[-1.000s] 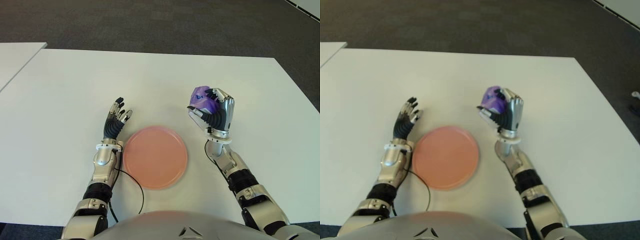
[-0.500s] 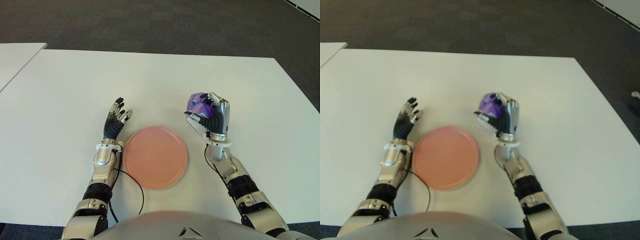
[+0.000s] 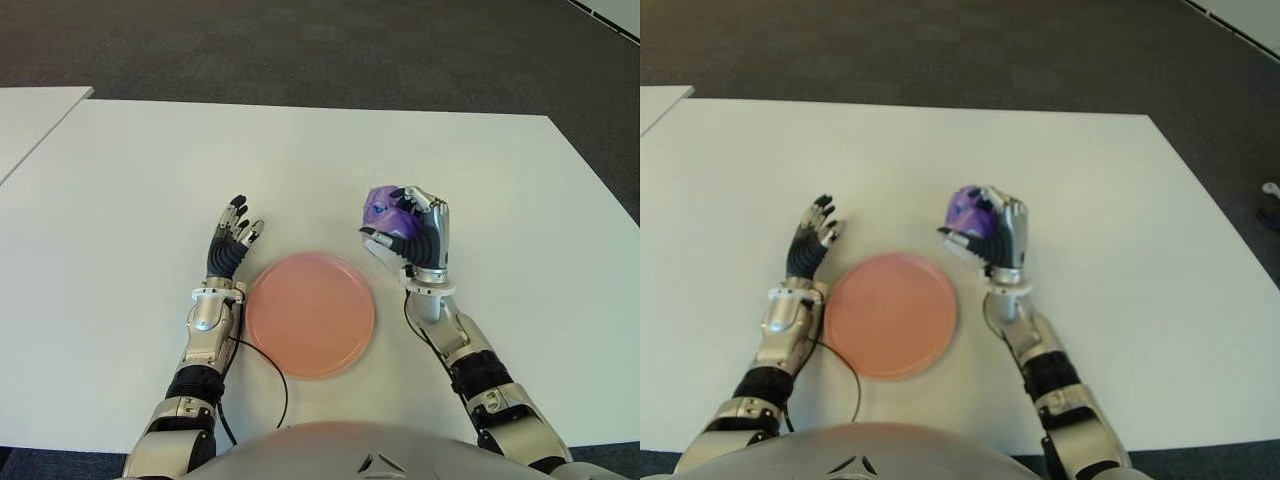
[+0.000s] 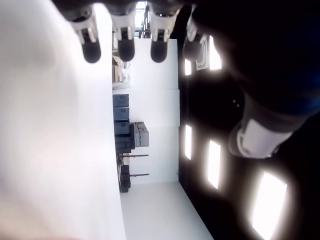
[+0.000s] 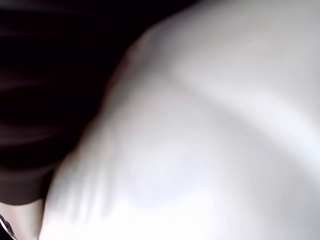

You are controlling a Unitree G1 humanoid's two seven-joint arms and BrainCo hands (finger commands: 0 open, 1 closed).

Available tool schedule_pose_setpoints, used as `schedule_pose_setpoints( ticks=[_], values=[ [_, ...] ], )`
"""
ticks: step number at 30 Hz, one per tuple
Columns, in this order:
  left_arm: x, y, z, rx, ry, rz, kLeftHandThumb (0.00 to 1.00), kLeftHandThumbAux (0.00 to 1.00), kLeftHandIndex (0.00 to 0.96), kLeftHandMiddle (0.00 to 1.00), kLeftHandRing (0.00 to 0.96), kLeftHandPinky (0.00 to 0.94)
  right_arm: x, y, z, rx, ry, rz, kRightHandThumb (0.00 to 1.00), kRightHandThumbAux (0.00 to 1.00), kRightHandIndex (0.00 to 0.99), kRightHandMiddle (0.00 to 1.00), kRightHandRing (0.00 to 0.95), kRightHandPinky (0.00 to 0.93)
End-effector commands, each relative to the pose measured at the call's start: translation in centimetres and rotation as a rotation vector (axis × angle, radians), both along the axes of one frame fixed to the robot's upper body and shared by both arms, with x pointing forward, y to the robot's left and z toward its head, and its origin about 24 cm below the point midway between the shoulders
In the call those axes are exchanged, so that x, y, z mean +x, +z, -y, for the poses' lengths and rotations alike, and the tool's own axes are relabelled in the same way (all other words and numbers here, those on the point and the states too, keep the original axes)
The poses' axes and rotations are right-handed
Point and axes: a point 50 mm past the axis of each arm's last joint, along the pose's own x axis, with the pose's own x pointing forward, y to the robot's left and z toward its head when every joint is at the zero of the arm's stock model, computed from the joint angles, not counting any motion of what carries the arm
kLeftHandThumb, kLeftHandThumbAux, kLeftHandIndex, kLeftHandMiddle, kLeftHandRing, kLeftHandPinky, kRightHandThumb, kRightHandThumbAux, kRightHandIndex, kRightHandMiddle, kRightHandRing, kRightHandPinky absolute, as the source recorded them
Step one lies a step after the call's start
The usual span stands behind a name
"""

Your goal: Put the tissue paper into the plate.

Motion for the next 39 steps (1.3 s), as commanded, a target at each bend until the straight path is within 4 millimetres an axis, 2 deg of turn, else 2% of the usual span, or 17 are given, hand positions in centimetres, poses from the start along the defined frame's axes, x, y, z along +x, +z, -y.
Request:
schedule_pose_setpoints(
  ticks=[1,9,13,23,39],
  values=[
    [-2.1,-3.1,0.1,-0.001,0.007,-0.156,0.000,0.583,0.000,0.000,0.000,0.000,-1.3,-0.2,-2.2,-0.039,0.112,0.004,0.732,0.711,0.439,0.893,0.887,0.872],
    [-2.0,-3.1,0.0,0.001,-0.004,-0.160,0.000,0.576,0.000,0.000,0.000,0.000,-2.7,0.8,-4.3,-0.081,0.342,-0.023,0.735,0.711,0.440,0.881,0.876,0.861],
    [-1.9,-3.1,0.0,0.003,-0.003,-0.160,0.000,0.579,0.000,0.000,0.000,0.000,-3.6,2.0,-5.8,-0.135,0.493,-0.029,0.738,0.711,0.440,0.868,0.865,0.840],
    [-2.0,-3.3,-0.1,0.037,0.022,-0.169,0.000,0.585,0.000,0.000,0.000,0.000,-3.9,4.0,-7.3,-0.259,0.583,-0.013,0.747,0.709,0.441,0.808,0.811,0.805],
    [-2.0,-3.2,0.1,0.069,0.071,-0.153,0.000,0.562,0.002,0.023,0.001,0.000,-4.8,3.8,-8.8,-0.302,0.743,-0.050,0.750,0.708,0.441,0.778,0.782,0.783]
  ],
)
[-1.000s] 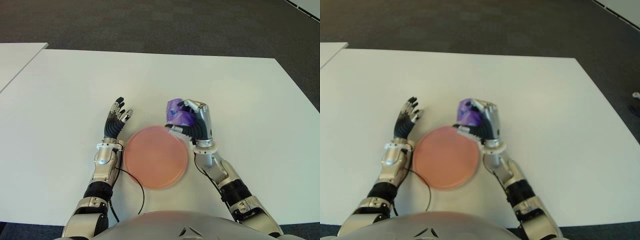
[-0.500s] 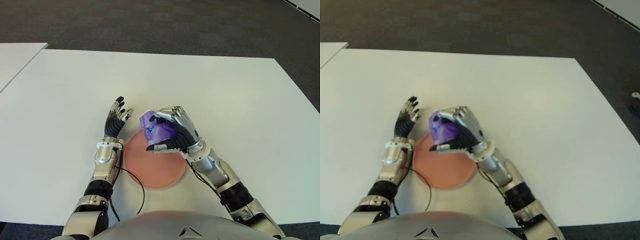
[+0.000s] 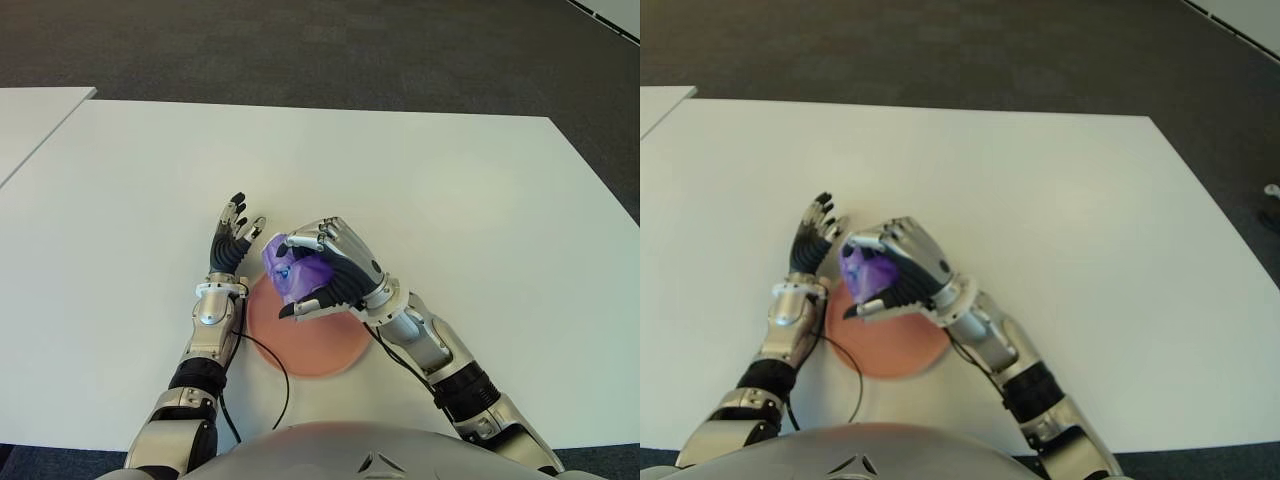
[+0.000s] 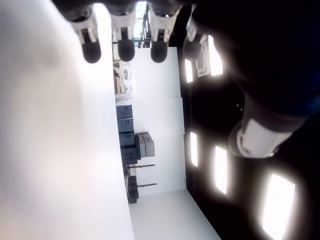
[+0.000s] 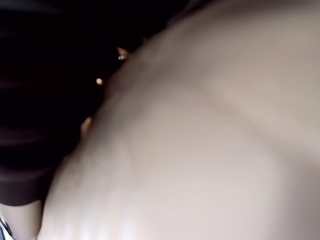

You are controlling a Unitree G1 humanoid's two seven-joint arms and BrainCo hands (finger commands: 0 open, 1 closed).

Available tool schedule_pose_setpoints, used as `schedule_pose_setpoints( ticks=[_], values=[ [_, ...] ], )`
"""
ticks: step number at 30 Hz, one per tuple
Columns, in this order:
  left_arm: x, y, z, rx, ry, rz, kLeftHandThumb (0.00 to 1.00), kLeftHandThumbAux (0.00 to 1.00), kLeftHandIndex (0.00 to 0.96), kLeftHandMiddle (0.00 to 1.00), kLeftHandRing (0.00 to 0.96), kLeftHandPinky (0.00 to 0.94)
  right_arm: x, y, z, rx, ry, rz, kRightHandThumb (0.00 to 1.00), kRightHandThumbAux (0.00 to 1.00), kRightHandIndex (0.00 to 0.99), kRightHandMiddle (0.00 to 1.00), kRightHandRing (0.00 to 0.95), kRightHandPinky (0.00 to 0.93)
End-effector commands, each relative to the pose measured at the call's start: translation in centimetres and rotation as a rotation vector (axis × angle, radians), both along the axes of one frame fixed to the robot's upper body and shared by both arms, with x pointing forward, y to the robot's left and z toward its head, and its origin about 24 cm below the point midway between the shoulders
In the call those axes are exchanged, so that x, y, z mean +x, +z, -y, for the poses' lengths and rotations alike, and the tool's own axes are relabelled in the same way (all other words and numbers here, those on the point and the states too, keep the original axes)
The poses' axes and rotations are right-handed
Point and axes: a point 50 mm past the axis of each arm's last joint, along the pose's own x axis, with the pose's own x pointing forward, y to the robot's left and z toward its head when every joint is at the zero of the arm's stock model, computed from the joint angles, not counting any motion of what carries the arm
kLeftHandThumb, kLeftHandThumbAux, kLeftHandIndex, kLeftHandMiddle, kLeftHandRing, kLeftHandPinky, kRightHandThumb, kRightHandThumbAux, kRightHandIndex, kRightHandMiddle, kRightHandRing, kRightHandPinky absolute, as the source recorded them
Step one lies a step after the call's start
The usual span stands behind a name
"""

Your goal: Put the tissue paper into the plate.

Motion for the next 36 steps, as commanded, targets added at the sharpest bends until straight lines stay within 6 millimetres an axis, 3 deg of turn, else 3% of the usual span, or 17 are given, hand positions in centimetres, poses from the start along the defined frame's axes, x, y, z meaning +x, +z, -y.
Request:
schedule_pose_setpoints(
  ticks=[1,14,31,36],
  values=[
    [-2.7,-3.1,0.1,0.002,0.029,-0.140,0.000,0.562,0.003,0.026,0.002,0.000,-0.3,0.1,-0.1,0.006,0.037,-0.005,0.750,0.708,0.441,0.778,0.782,0.782],
    [-2.6,-3.1,0.3,-0.046,0.031,-0.145,0.000,0.567,0.013,0.038,0.009,0.000,0.3,-0.7,-0.2,-0.048,0.039,-0.006,0.756,0.707,0.441,0.763,0.784,0.781],
    [-2.6,-2.9,0.3,-0.055,-0.002,-0.152,0.000,0.545,0.003,0.002,0.000,0.000,0.2,-4.0,0.0,-0.187,0.013,-0.100,0.752,0.707,0.440,0.808,0.811,0.828],
    [-2.6,-2.8,0.3,-0.061,-0.008,-0.146,0.000,0.546,0.000,0.000,0.000,0.000,0.1,-4.3,0.1,-0.276,0.005,-0.093,0.748,0.707,0.441,0.782,0.789,0.779]
  ],
)
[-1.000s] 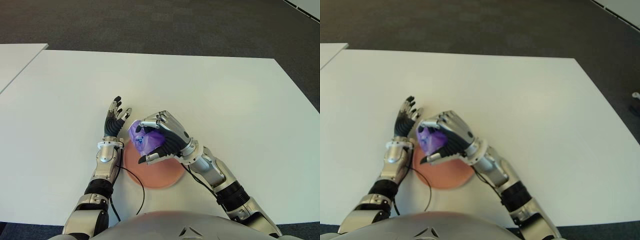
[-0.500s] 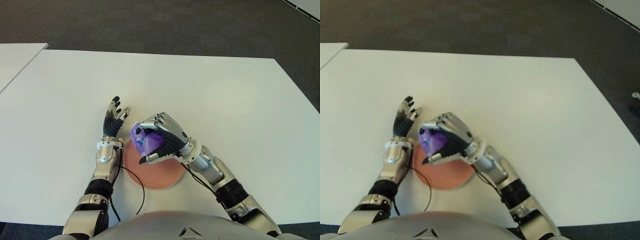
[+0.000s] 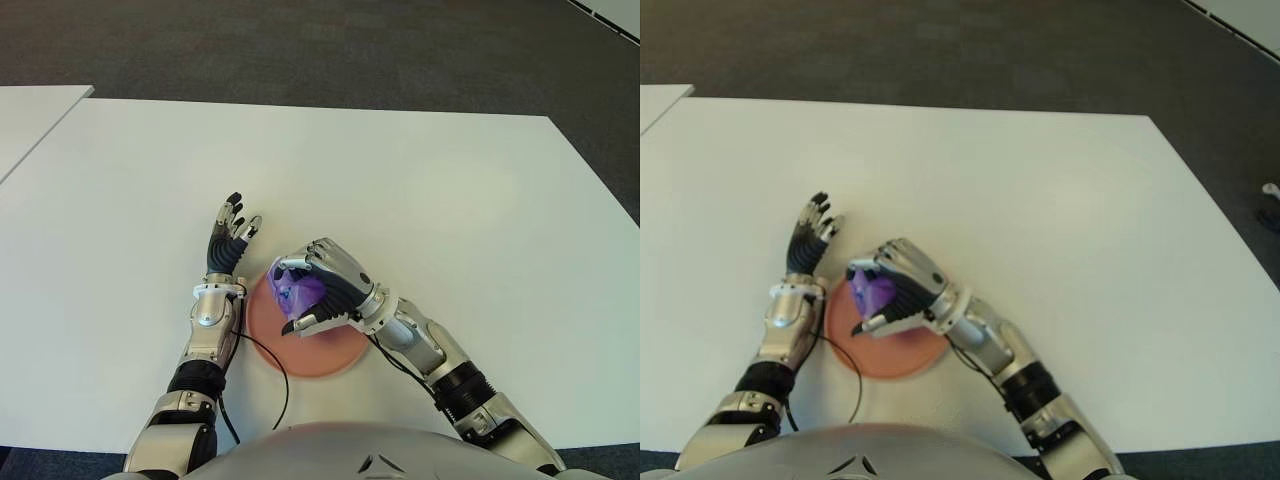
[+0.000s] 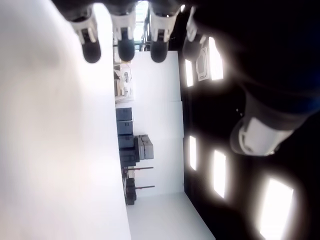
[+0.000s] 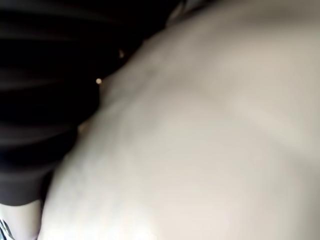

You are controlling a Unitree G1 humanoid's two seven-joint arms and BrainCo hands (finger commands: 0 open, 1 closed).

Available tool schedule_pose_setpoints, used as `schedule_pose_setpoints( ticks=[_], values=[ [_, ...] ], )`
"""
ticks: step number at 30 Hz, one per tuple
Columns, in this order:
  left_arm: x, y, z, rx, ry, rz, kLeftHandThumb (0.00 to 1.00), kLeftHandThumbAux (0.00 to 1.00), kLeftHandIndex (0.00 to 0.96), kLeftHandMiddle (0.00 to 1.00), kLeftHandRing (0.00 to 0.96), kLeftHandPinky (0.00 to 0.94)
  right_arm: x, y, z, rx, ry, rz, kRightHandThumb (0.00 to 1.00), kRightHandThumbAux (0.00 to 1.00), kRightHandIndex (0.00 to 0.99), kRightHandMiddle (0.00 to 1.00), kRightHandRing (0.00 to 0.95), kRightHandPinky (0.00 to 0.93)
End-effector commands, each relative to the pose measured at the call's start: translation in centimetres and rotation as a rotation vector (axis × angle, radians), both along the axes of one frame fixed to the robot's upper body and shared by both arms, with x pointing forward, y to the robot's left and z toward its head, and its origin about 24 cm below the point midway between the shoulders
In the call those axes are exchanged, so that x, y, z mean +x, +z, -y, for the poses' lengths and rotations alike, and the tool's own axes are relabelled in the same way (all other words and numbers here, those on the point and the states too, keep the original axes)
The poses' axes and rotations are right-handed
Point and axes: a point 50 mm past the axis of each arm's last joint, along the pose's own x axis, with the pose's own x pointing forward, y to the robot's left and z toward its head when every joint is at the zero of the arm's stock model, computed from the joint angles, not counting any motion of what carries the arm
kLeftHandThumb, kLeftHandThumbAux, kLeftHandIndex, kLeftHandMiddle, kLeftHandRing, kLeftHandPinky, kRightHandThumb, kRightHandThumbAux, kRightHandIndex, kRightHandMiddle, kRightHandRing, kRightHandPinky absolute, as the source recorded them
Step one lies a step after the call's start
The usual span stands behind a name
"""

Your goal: Put the tissue paper into the plate.

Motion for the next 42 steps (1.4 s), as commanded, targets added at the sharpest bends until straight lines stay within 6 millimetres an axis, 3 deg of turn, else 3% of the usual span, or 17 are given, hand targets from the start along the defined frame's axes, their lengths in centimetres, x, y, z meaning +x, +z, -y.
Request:
schedule_pose_setpoints(
  ticks=[1,2,3,7,9,11,14,18,27,42],
  values=[
    [-2.4,-2.9,0.1,-0.026,0.000,-0.142,0.000,0.546,0.000,0.000,0.000,0.000,-0.3,-0.9,0.2,-0.123,-0.013,-0.012,0.739,0.707,0.440,0.752,0.752,0.706],
    [-2.4,-2.9,0.1,-0.026,0.000,-0.142,0.000,0.546,0.000,0.000,0.000,0.000,-0.3,-1.0,0.3,-0.175,-0.008,-0.010,0.733,0.707,0.439,0.733,0.728,0.659],
    [-2.4,-2.9,0.1,-0.027,0.000,-0.142,0.000,0.547,0.001,0.000,0.000,0.000,-0.4,-1.1,0.4,-0.209,-0.005,-0.008,0.714,0.711,0.433,0.634,0.627,0.575],
    [-2.4,-2.9,0.1,-0.024,0.002,-0.143,0.000,0.548,0.002,0.000,0.000,0.000,-0.5,-1.2,0.5,-0.313,0.001,-0.007,0.688,0.717,0.424,0.503,0.494,0.463],
    [-2.4,-2.9,0.1,-0.014,0.004,-0.146,0.000,0.551,0.004,0.000,0.000,0.000,-0.5,-1.4,0.9,-0.499,0.015,-0.011,0.331,0.623,0.211,0.239,0.221,0.203],
    [-2.4,-2.9,0.1,-0.008,0.004,-0.150,0.000,0.555,0.003,0.000,0.000,0.000,-0.5,-1.5,1.1,-0.613,0.019,-0.025,0.186,0.576,0.108,0.124,0.113,0.104],
    [-2.5,-3.0,0.1,-0.005,-0.001,-0.158,0.000,0.560,0.001,0.000,0.000,0.000,-0.6,-1.4,1.3,-0.668,0.026,-0.035,0.067,0.516,0.035,0.040,0.036,0.033],
    [-2.5,-3.0,0.0,-0.003,-0.004,-0.162,0.000,0.564,0.000,0.000,0.000,0.000,-0.8,-1.1,1.4,-0.667,0.032,-0.039,0.014,0.465,0.007,0.008,0.007,0.006],
    [-2.4,-2.8,-0.1,-0.002,-0.006,-0.172,0.000,0.553,0.000,0.000,0.000,0.000,-1.1,-0.7,1.6,-0.637,0.057,-0.065,0.000,0.395,0.000,0.000,0.000,0.000],
    [-2.3,-2.5,-0.1,0.019,-0.002,-0.173,0.000,0.542,0.000,0.000,0.000,0.000,-0.9,0.0,2.3,-0.542,0.037,-0.035,0.002,0.376,0.000,0.000,0.000,0.000]
  ],
)
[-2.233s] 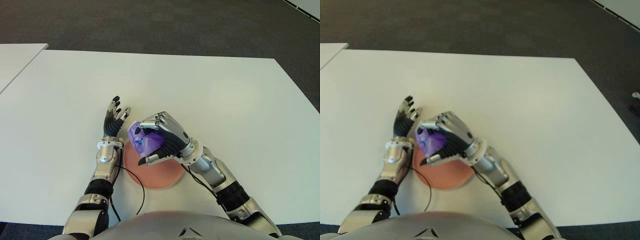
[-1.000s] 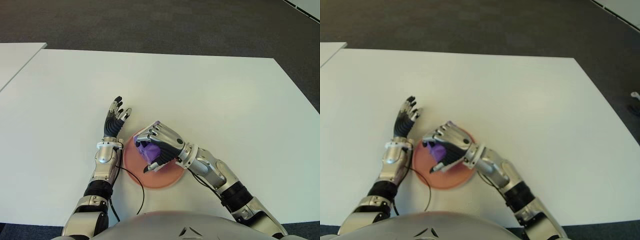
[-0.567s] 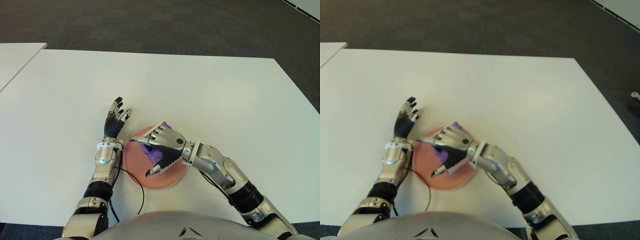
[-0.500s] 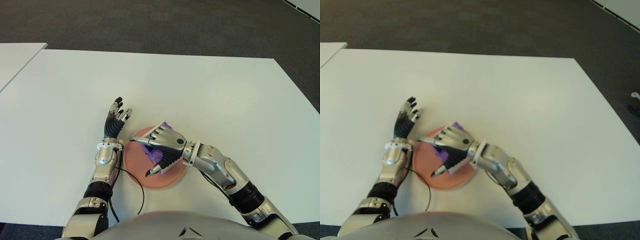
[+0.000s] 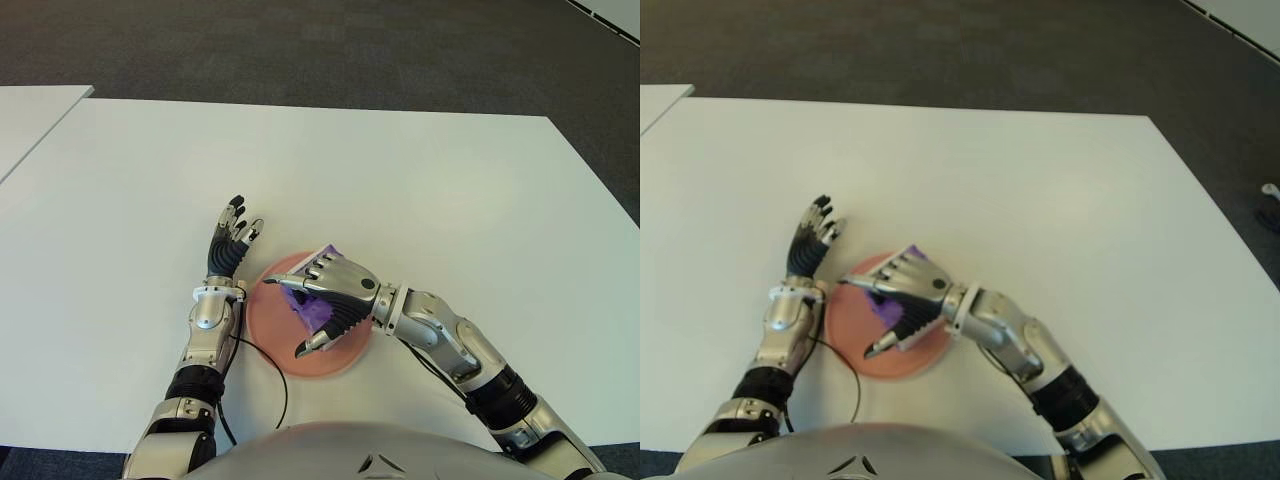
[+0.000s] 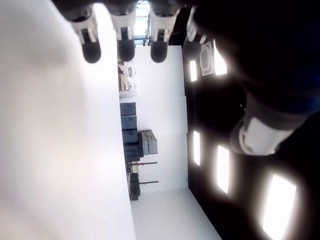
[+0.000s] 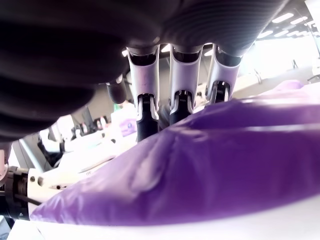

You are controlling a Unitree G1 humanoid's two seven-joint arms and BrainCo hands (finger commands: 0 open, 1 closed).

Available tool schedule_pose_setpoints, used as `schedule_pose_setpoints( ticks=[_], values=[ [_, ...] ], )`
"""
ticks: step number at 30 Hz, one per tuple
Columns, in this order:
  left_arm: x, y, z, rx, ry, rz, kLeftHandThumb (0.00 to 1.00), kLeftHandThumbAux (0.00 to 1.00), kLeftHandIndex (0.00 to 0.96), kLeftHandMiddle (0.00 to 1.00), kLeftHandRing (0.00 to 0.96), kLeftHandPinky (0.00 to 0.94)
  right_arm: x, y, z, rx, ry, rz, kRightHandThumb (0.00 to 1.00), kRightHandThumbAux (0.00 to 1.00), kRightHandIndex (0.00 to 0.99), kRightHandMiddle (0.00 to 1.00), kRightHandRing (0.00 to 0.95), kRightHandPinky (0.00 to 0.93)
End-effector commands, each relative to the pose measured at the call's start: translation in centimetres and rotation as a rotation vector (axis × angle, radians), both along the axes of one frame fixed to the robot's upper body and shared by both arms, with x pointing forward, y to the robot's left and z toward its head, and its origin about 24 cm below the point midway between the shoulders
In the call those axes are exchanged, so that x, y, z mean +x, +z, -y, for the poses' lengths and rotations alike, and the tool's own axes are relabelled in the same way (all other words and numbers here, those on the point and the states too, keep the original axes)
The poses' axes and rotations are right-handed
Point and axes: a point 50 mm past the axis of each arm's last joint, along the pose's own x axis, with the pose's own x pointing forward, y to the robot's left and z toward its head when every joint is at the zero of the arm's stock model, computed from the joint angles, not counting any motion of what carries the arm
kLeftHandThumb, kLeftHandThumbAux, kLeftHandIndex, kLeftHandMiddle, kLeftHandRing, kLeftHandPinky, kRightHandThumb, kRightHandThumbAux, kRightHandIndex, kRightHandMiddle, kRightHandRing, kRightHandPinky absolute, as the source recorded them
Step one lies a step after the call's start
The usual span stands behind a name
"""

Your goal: Put the tissue paper into the plate.

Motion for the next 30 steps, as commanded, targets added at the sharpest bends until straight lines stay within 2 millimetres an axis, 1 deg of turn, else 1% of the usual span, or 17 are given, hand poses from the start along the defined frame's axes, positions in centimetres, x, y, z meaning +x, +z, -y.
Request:
schedule_pose_setpoints(
  ticks=[1,10,16,18,20,27,30],
  values=[
    [-1.9,-2.5,0.1,-0.001,0.013,-0.143,0.000,0.544,0.000,0.000,0.000,0.000,0.0,-1.1,0.7,-0.026,-0.019,-0.028,0.002,0.376,0.000,0.000,0.000,0.000],
    [-1.8,-2.4,0.0,0.006,0.024,-0.133,0.000,0.573,0.000,0.000,0.000,0.000,0.7,-0.9,1.2,0.019,-0.066,0.003,0.000,0.370,0.000,0.000,0.000,0.000],
    [-1.7,-2.4,0.1,-0.008,0.028,-0.138,0.000,0.567,0.000,0.000,0.000,0.000,2.0,0.6,2.4,0.079,-0.130,0.029,0.000,0.378,0.000,0.000,0.000,0.000],
    [-1.6,-2.4,0.1,-0.009,0.024,-0.131,0.000,0.559,0.000,0.000,0.000,0.000,2.8,1.5,3.2,0.180,-0.200,-0.009,0.009,0.382,0.000,0.000,0.000,0.000],
    [-1.6,-2.3,0.1,-0.008,0.022,-0.123,0.000,0.559,0.000,0.000,0.000,0.000,3.2,1.7,3.5,0.244,-0.242,-0.038,0.022,0.383,0.000,0.000,0.000,0.000],
    [-1.4,-2.2,0.1,-0.027,0.015,-0.107,0.000,0.580,0.004,0.000,0.000,0.000,3.8,1.6,4.5,0.378,-0.300,-0.096,0.083,0.380,0.000,0.000,0.000,0.000],
    [-1.4,-2.3,0.2,-0.039,0.010,-0.108,0.000,0.580,0.002,0.000,0.000,0.000,4.2,1.2,5.1,0.442,-0.330,-0.109,0.109,0.388,0.000,0.000,0.000,0.000]
  ],
)
